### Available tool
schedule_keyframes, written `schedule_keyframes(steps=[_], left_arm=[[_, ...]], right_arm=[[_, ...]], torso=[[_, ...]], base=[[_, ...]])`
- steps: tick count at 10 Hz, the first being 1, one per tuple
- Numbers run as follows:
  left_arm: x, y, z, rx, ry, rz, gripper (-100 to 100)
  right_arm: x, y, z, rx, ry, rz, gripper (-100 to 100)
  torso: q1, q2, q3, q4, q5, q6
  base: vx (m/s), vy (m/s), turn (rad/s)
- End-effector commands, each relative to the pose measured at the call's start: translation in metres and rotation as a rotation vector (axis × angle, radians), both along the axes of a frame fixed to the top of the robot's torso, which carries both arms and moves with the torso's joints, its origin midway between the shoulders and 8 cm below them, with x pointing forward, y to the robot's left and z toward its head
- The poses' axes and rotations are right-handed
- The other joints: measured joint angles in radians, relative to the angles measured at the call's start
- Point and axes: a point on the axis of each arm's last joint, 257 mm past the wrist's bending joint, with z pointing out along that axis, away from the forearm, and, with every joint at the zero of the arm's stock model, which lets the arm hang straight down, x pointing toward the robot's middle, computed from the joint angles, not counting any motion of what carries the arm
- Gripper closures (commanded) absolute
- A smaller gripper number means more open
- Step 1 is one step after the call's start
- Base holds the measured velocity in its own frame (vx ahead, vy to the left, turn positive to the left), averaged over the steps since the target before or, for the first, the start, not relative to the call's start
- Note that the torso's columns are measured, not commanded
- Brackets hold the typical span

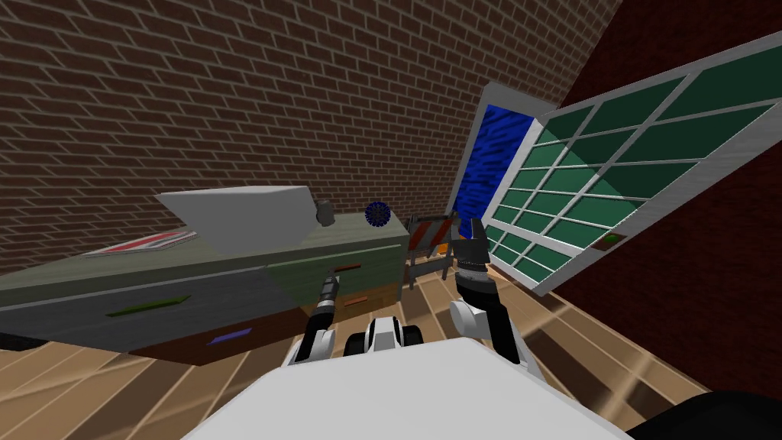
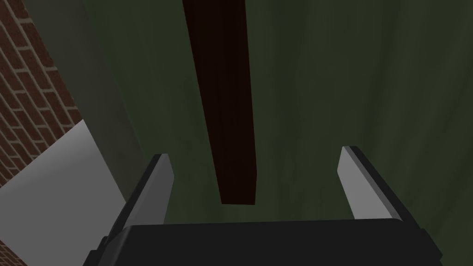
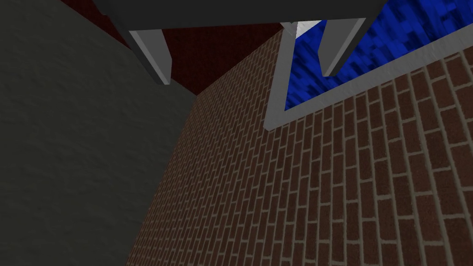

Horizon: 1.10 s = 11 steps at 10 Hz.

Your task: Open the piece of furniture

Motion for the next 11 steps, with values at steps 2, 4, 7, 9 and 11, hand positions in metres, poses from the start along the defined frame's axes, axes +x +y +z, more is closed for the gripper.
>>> schedule_keyframes(steps=[2,4,7,9,11], left_arm=[[0.023,0.017,0.002,-0.005,0.003,0.056,-100],[0.036,0.029,0.003,-0.015,0.006,0.097,-100],[0.015,0.01,0.001,-0.002,0.002,0.035,100],[0.0,-0.003,-0.001,0.0,0.002,-0.007,100],[-0.016,-0.019,-0.003,-0.002,0.003,-0.052,100]], right_arm=[[0.0,0.0,0.0,0.0,0.0,0.0,0],[0.0,0.0,0.0,0.0,0.0,0.0,0],[0.0,0.0,0.0,0.0,0.0,0.0,0],[0.0,0.0,0.0,0.0,0.0,0.0,0],[0.0,0.0,0.0,0.0,0.0,0.0,0]], torso=[[-0.001,0.0,0.0,0.0,0.0,0.0],[0.001,0.004,0.002,0.001,0.0,0.0],[-0.001,-0.006,-0.003,-0.002,0.0,-0.001],[-0.001,-0.004,-0.003,0.0,-0.001,0.0],[0.0,0.001,0.001,0.0,0.0,0.001]], base=[[-0.072,0.009,-0.161],[-0.115,0.03,-0.223],[0.043,-0.005,0.167],[0.146,-0.035,0.244],[0.108,-0.041,0.23]])
